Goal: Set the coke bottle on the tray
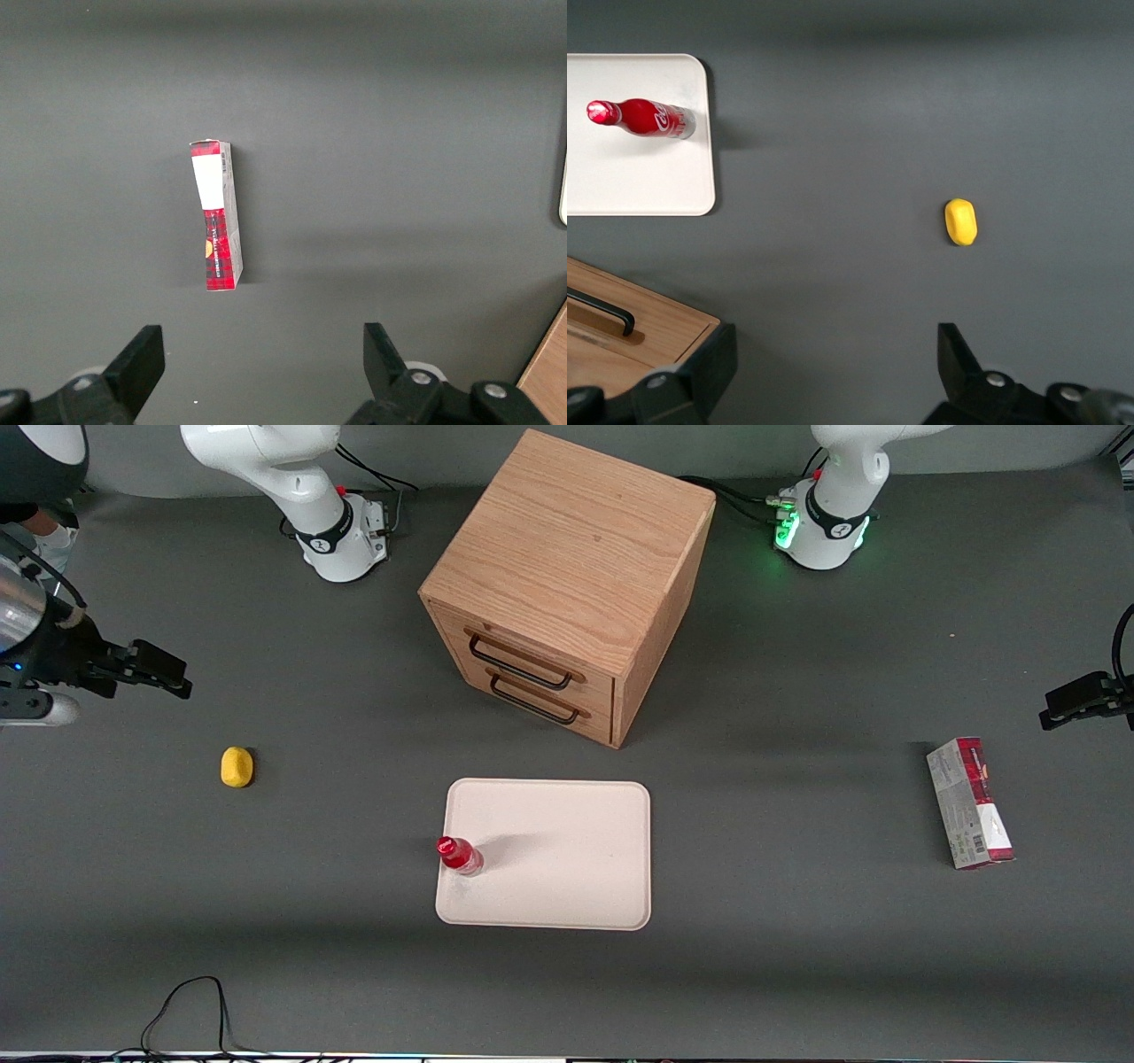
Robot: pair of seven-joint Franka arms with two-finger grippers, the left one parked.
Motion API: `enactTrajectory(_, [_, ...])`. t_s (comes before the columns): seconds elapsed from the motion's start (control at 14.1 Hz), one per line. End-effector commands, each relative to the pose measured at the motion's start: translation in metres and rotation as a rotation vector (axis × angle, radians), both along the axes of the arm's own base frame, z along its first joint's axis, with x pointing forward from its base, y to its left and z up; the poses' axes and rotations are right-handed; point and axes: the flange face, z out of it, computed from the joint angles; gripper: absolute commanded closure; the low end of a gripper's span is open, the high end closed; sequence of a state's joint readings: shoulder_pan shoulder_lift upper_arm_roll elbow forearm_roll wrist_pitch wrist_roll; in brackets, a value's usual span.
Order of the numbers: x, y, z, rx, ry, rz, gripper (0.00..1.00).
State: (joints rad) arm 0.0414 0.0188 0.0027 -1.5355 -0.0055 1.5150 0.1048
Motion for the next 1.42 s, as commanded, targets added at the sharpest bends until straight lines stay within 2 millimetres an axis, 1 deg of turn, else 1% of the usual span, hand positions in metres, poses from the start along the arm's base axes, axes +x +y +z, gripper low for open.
enactTrajectory(0.0, [-0.015,-0.011,0.004,0.010,-0.022,0.006,0.00])
enactTrajectory(0.21, [-0.015,-0.017,0.006,0.009,-0.025,0.013,0.00])
enactTrajectory(0.36, [-0.011,-0.024,0.009,0.000,-0.034,0.010,0.00])
enactTrajectory(0.43, [-0.009,-0.025,0.007,0.001,-0.030,0.034,0.00])
enactTrajectory(0.5, [-0.008,-0.033,0.005,0.002,-0.026,0.047,0.00])
enactTrajectory(0.57, [-0.008,-0.035,0.005,0.003,-0.026,0.047,0.00])
enactTrajectory(0.85, [-0.010,-0.027,0.003,-0.003,-0.014,0.048,0.00])
enactTrajectory(1.35, [-0.010,-0.031,0.001,-0.002,-0.008,0.039,0.00])
